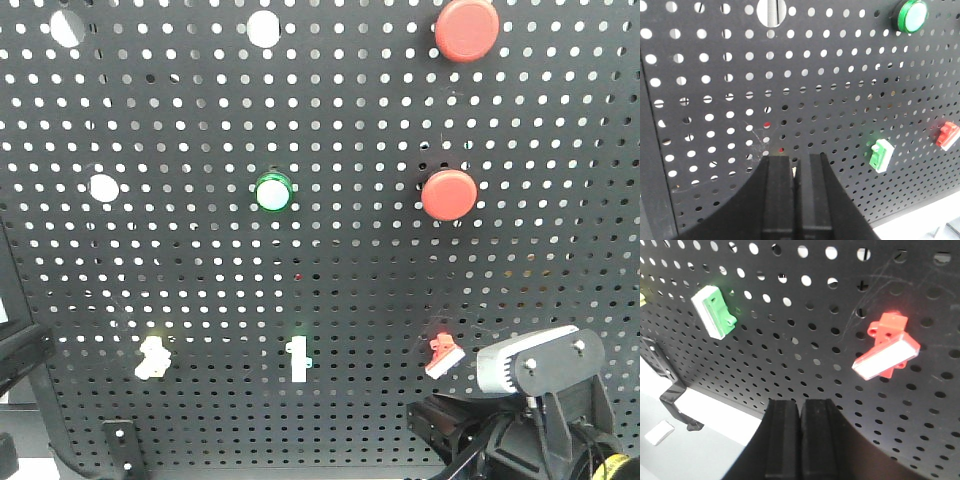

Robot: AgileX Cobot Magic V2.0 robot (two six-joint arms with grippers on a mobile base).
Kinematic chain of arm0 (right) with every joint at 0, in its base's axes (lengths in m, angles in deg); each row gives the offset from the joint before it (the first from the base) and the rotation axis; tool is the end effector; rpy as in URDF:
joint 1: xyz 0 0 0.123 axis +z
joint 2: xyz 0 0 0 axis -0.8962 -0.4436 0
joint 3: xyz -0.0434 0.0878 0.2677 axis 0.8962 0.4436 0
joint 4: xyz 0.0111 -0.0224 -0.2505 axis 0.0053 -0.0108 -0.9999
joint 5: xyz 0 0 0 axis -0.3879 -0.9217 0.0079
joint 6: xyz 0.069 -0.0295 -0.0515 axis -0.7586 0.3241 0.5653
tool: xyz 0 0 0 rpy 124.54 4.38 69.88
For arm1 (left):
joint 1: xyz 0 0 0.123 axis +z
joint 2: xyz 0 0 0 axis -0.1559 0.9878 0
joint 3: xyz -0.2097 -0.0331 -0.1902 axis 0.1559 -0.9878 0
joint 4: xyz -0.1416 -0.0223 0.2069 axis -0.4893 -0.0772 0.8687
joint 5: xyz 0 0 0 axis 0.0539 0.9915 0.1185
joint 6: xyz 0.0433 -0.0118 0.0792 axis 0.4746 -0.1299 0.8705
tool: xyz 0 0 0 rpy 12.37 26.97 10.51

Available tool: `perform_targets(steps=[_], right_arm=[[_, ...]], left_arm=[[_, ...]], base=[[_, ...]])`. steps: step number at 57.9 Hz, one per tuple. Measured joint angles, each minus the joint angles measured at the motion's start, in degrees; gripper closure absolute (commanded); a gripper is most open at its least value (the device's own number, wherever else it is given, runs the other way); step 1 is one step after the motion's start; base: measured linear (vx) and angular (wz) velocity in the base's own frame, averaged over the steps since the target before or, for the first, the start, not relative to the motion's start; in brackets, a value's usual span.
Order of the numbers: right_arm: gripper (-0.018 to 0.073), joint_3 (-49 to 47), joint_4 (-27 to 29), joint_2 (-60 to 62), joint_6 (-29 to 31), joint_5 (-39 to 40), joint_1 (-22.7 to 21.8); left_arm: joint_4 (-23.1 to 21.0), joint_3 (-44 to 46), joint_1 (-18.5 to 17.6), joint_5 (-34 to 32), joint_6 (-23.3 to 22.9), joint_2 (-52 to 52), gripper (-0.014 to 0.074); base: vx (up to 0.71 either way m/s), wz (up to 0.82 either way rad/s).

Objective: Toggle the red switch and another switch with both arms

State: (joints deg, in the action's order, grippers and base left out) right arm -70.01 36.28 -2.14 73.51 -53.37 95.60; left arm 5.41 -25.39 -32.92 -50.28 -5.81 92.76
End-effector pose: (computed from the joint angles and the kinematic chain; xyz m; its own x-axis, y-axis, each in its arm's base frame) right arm 0.2029 0.1267 0.2921 -0.3509 -0.0718 -0.9337 -0.4908 0.8632 0.1181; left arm 0.1463 -0.0668 0.3637 -0.1312 -0.0423 -0.9905 0.4128 0.9060 -0.0933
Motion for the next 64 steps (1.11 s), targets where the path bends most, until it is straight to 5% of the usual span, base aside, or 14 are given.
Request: perform_targets(steps=[20,28,41,52,64], right_arm=[[0.0566,0.00,0.00,0.00,0.00,0.00,0.00],[0.0566,0.00,0.00,0.00,0.00,0.00,0.00],[0.0566,0.00,0.00,0.00,0.00,0.00,0.00],[0.0566,0.00,0.00,0.00,0.00,0.00,0.00],[0.0566,0.00,0.00,0.00,0.00,0.06,0.00]], left_arm=[[2.21,-4.29,0.61,-0.23,0.00,-5.57,0.0594],[6.62,-11.10,7.69,-1.00,0.00,-16.40,0.0594],[7.19,-27.20,21.32,-1.55,0.00,-32.82,0.0594],[7.19,-40.56,23.45,-1.37,-0.05,-42.71,0.0594],[6.81,-41.16,23.50,-3.21,-0.17,-43.70,0.0594]], base=[[0.00,0.00],[0.00,0.00],[0.00,0.00],[0.00,0.00],[0.00,0.00]])
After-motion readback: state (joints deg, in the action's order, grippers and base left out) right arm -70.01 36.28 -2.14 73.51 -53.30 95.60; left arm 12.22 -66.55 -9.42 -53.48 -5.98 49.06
